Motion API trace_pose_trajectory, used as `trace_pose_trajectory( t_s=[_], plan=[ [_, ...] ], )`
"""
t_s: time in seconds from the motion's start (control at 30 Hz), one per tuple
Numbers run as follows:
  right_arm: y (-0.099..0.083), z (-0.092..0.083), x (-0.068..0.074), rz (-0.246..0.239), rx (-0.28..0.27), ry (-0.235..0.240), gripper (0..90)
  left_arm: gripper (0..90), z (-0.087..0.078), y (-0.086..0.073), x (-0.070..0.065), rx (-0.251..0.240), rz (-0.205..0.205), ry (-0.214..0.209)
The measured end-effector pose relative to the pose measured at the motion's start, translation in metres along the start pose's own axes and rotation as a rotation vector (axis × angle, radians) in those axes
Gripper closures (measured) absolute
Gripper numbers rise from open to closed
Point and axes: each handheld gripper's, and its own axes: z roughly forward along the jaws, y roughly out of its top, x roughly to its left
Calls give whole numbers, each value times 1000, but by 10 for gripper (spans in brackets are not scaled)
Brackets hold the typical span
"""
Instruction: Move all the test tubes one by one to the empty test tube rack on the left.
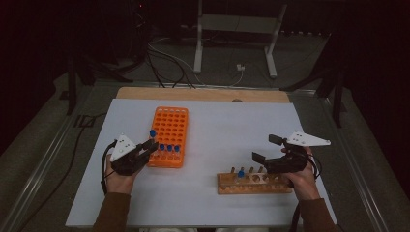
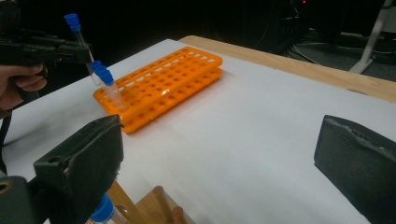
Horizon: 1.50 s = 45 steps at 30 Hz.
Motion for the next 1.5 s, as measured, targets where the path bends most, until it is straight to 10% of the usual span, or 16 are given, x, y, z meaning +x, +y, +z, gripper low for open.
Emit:
trace_pose_trajectory(
  t_s=[1.5],
  plan=[
    [-13, -6, -5, 34, -20, 5, 14, 778, 13, -19, 3, 53, -6, 17]
  ],
)
